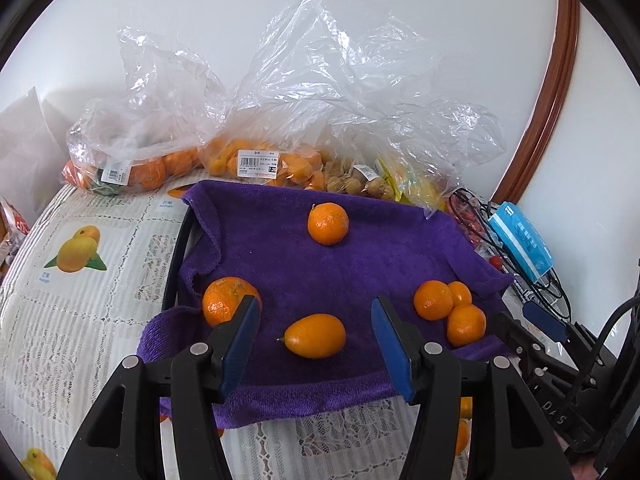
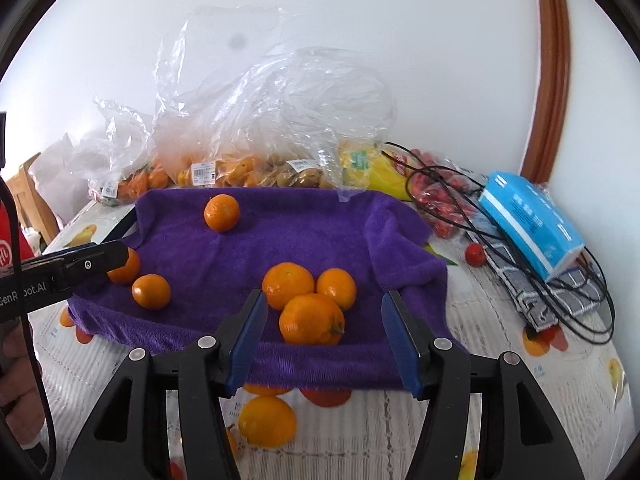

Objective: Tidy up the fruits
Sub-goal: 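Withdraw both open grippers from the towel toward the loose fruit, then grasp a small orange beside the towel with the right gripper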

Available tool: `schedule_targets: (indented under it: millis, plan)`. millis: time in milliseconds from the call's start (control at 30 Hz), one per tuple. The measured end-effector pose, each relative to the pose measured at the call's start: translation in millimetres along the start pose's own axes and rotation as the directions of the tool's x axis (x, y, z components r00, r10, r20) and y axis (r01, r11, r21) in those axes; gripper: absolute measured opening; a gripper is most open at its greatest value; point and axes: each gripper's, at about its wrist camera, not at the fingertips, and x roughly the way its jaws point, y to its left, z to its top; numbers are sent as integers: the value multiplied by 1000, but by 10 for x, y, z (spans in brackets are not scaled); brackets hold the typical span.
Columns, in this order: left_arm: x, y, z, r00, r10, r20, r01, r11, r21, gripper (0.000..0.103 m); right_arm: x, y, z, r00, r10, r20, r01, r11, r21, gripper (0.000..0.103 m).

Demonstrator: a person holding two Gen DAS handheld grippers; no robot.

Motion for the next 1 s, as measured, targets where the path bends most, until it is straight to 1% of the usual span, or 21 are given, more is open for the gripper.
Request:
schedule_targets:
  millis: [100, 200, 367, 533, 600, 667, 800, 933, 1000]
  plan:
    - [-55, 37, -33, 1000, 6, -2, -6, 1000, 8, 56, -67, -74, -29, 1000, 3, -13, -2, 999, 45, 59]
    - [-117, 127, -60, 1000, 10, -2, -10, 1000, -7, 56, -139, -125, -68, 1000, 12, -26, -10, 997, 79, 59]
    - [-169, 249, -143, 1000, 16, -17, -16, 999, -34, 57, -223, -93, -189, 998, 23, -66, -19, 998, 66, 59]
    - [-218, 273, -230, 999, 27, -25, -27, 999, -19, 57, -189, 14, -380, 993, 50, -110, -46, 998, 46, 58]
    - [-235, 285, -245, 999, 27, -22, -27, 999, -19, 57, -130, 49, -417, 989, 58, -133, -52, 997, 48, 53]
    - [-234, 299, -251, 999, 28, -24, -29, 999, -24, 57, -83, 67, -436, 986, 74, -149, -65, 996, 60, 50]
    - [-218, 336, -244, 999, 16, -35, -17, 999, -46, 57, 9, 108, -451, 981, 93, -172, -83, 994, 67, 49]
    - [-227, 350, -243, 999, 4, -33, -6, 998, -55, 57, 107, 137, -483, 975, 81, -205, -70, 996, 60, 45]
    - [-237, 353, -240, 1000, 5, -28, -7, 998, -55, 57, 156, 126, -511, 972, 70, -223, -56, 996, 66, 40]
